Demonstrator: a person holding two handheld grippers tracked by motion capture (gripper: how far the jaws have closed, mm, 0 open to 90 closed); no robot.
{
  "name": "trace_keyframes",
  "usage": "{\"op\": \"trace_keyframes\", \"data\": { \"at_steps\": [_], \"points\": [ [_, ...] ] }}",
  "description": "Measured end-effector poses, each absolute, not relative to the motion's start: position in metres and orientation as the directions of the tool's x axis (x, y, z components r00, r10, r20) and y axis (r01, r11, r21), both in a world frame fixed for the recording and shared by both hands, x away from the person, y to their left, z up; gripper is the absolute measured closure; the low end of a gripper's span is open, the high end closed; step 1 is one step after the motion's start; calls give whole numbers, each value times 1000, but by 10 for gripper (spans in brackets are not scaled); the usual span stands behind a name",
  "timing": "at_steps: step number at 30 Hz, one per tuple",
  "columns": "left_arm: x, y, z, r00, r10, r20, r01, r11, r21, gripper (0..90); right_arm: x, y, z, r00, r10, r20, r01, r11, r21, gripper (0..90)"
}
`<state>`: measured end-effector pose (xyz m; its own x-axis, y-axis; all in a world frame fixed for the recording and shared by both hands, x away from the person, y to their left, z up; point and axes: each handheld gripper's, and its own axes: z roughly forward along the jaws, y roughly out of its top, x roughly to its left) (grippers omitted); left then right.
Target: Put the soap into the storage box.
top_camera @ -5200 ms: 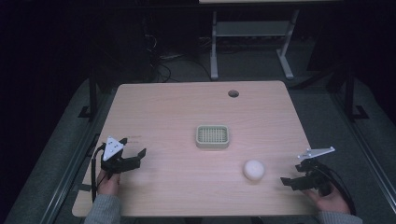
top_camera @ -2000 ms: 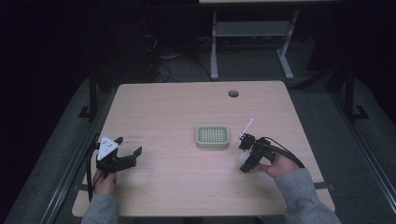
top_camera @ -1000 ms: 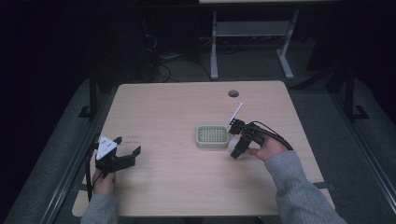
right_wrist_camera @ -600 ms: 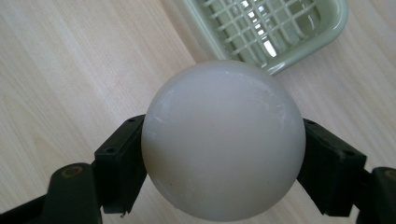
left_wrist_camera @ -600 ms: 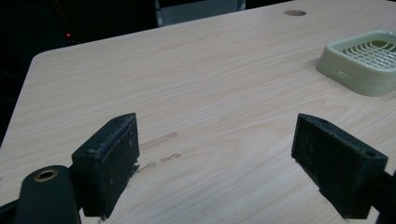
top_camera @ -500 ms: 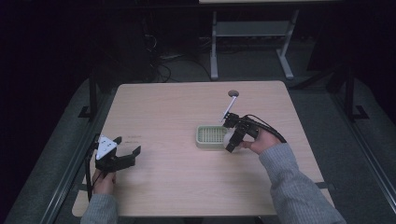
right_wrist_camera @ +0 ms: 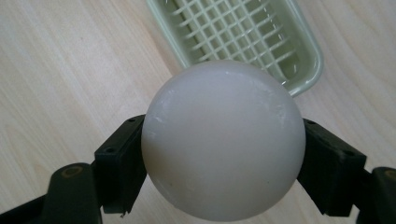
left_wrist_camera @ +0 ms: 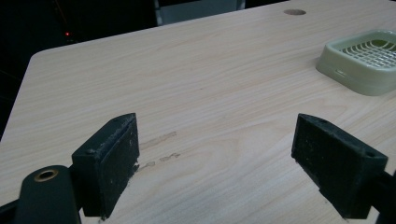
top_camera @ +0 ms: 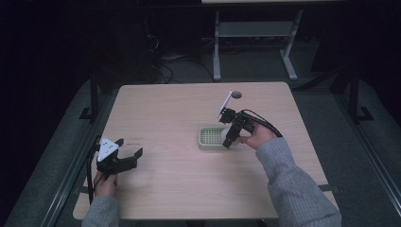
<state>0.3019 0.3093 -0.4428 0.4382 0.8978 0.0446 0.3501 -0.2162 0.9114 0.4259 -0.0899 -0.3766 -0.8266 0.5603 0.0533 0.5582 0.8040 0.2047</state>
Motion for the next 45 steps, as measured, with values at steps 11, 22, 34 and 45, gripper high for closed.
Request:
{"op": "trace_keyframes", "data": {
  "at_steps": [11,22,34,45],
  "points": [
    [303,309,-443,435,900,41,352,-211,912,148,440,-78,-379,-822,565,75,567,797,210,236],
    [303,310,-443,435,899,38,348,-207,914,148,454,-63,-393,-820,565,93,571,797,197,236],
    [303,310,-442,437,898,38,346,-207,915,148,465,-47,-397,-826,559,69,562,809,172,236],
    [303,310,-442,438,898,34,345,-203,916,148,469,-45,-405,-814,576,72,580,801,146,235]
  ]
}}
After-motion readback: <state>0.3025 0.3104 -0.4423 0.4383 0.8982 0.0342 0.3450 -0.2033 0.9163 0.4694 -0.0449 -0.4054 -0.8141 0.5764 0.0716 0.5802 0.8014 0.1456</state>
